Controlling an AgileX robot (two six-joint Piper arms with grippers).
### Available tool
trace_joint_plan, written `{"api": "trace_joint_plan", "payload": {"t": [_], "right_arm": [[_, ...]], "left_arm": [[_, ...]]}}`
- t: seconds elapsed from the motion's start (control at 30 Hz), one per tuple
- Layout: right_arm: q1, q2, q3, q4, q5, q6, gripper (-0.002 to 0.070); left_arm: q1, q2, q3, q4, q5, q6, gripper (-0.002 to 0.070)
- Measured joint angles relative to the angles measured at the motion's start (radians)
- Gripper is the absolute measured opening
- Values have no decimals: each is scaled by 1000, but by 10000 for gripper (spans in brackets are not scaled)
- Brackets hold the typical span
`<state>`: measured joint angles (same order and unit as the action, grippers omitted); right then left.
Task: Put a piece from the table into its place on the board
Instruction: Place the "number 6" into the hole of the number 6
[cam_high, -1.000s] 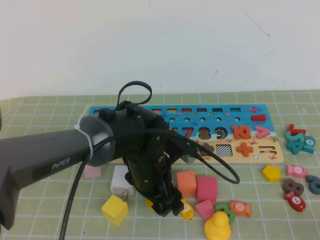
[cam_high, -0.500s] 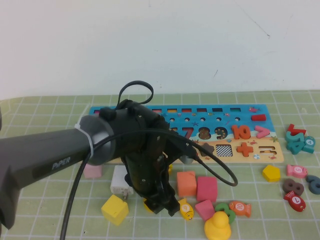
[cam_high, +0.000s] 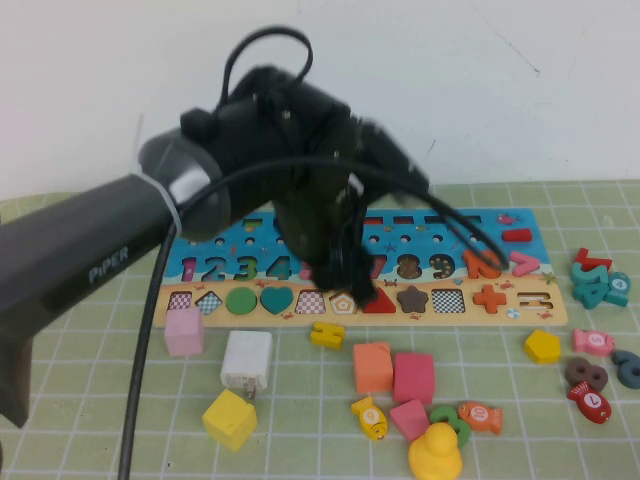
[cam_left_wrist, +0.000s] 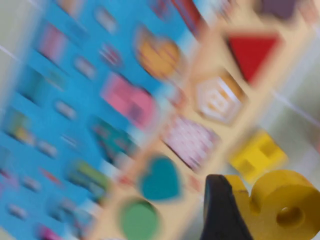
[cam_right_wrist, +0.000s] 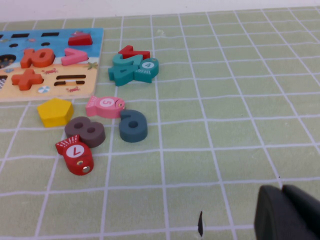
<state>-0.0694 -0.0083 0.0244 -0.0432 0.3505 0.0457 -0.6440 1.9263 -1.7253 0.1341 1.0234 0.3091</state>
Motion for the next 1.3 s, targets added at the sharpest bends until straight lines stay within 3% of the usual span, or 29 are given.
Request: {"api": "trace_joint_plan", "payload": {"t": [0.23, 0.53, 0.73, 0.83, 0.97, 1.03, 1.3], "right_arm": [[0, 0, 0, 0, 0, 0, -1], [0, 0, 0, 0, 0, 0, -1], [0, 0, 0, 0, 0, 0, -1], [0, 0, 0, 0, 0, 0, -1], [0, 0, 0, 0, 0, 0, -1], [0, 0, 0, 0, 0, 0, -1], [0, 0, 0, 0, 0, 0, -1]], "left_arm": [[0, 2, -43, 70, -131, 3, 352], [0, 101, -65, 108, -162, 14, 352], [55, 187, -140, 57, -170, 61, 352], [105, 210, -172, -44, -170, 204, 352], [152, 219, -181, -271, -163, 576, 352], [162, 226, -183, -346, -159, 694, 352], [169, 287, -194, -412, -215, 792, 352]]}}
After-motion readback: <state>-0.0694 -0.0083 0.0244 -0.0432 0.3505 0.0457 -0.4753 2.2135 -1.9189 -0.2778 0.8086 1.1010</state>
